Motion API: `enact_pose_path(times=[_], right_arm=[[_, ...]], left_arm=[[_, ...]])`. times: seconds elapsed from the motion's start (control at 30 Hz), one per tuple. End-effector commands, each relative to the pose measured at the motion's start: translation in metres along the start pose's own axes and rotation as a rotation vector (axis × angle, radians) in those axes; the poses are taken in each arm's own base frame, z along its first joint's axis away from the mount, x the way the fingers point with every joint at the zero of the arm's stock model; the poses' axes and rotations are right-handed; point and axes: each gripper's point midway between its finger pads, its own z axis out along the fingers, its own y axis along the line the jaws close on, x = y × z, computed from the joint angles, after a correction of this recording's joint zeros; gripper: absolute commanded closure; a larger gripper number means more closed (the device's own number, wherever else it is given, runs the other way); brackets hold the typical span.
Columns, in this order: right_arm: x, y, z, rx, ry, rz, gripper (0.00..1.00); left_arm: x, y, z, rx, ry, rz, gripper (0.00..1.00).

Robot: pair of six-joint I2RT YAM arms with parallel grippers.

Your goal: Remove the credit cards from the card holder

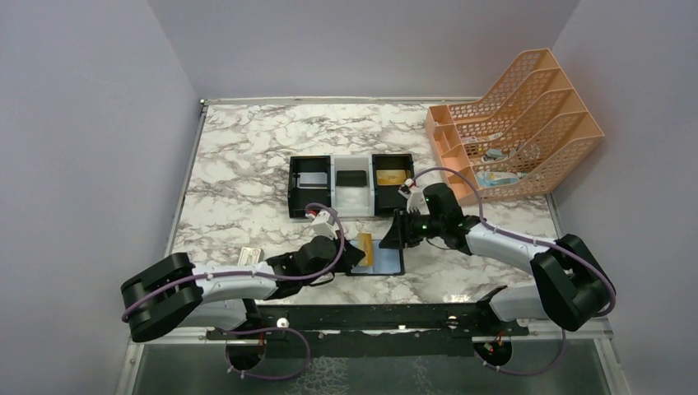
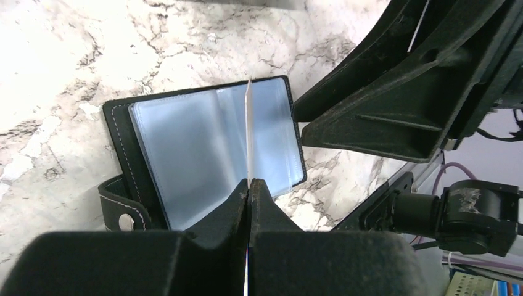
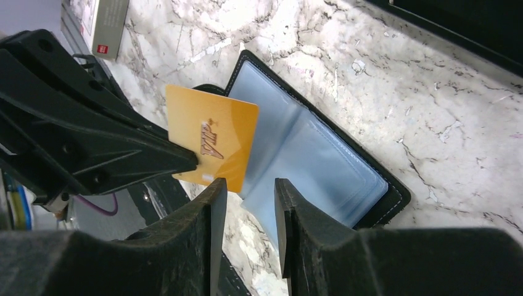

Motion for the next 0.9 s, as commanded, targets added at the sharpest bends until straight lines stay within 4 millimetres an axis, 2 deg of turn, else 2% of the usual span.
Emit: enact_pose_path(times=[0.0,0.17,0.33,0.4,0.57,0.63,0.73,0.87], right_arm=[[0.000,0.003,-0.005,0.013,0.011,-0.013,0.64],[-0.006,0.018,0.003,-0.023,0.013,-0.032,0.66],[-0.007,0.024,0.022,0.020,0.030,-0.057,0.72],[-0.005,0.018,0.028,0.051,0.039,-0.049,0.74],[0.014,-0.014,0.037,0.161,0.074,-0.015,0.76],[0.012,-0.027,0.034,0.234,0.047,-0.019,0.76],[-0.001,-0.038,0.021,0.333,-0.025,-0.039,0.75],[-0.025,-0.031,0.001,0.380,-0.131,-0.081,0.73]], left_arm=[[-0.017,0.006,-0.009,-0.049,-0.060,0.033,1.00],[-0.036,0.018,-0.028,-0.143,-0.117,0.065,1.00],[-0.052,0.024,-0.050,-0.159,-0.181,0.058,1.00],[-0.056,0.025,-0.056,-0.146,-0.202,0.047,1.00],[-0.055,0.015,-0.061,-0.066,-0.197,0.056,1.00],[-0.052,0.015,-0.060,-0.065,-0.182,0.066,1.00],[-0.048,0.017,-0.058,-0.079,-0.161,0.088,1.00],[-0.044,0.011,-0.053,-0.061,-0.128,0.129,1.00]])
